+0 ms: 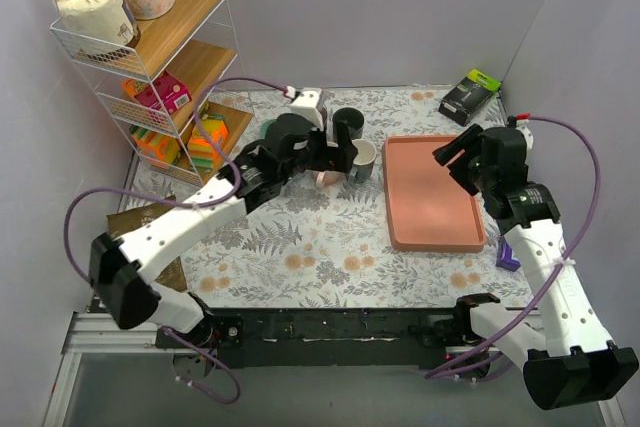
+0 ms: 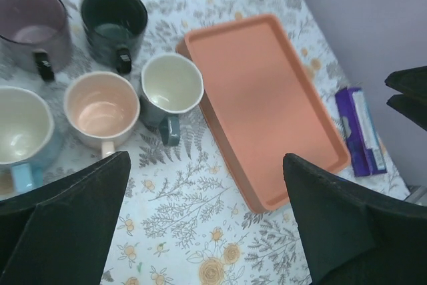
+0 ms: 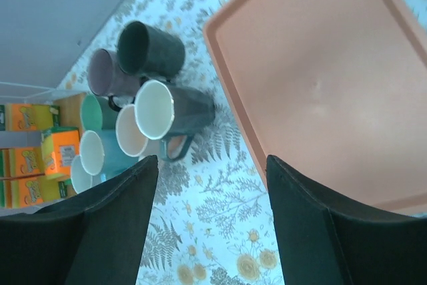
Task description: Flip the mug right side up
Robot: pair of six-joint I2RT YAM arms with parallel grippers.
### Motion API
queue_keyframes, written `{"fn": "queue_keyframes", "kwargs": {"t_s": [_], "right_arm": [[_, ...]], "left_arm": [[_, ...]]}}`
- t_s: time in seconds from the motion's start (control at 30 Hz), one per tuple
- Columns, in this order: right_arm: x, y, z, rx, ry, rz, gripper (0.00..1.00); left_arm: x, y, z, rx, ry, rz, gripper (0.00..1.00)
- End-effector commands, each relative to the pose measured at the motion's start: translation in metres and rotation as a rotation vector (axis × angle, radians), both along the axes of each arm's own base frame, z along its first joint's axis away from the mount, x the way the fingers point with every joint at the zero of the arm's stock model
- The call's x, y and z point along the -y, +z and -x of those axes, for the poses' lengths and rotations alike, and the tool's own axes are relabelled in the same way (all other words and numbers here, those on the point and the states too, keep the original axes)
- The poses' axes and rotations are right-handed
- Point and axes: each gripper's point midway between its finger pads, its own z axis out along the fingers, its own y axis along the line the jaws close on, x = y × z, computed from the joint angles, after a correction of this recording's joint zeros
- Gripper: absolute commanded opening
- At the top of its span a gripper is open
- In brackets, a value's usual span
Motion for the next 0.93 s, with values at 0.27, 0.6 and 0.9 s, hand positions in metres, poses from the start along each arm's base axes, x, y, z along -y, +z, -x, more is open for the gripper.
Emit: {"fn": "queue_keyframes", "kwargs": {"t_s": [0.27,0.6,0.9], "right_arm": [[0.018,0.180,0.010,0.476,0.111,0.254,0.74],[0.010,0.232,0.030,0.606,0.158,0.229,0.76],[0.007,0.234,0.028,0.613,0.167,0.224,0.77]], "left_arm": [[-0.126,0.126,0.041,0.212,0.275,-0.038,0.98],[-0.159,0.175,0.055,0.307,0.331,-0.013,0.98],[-0.171,0.192,0.061,0.347,0.353,0.003,0.98]]}}
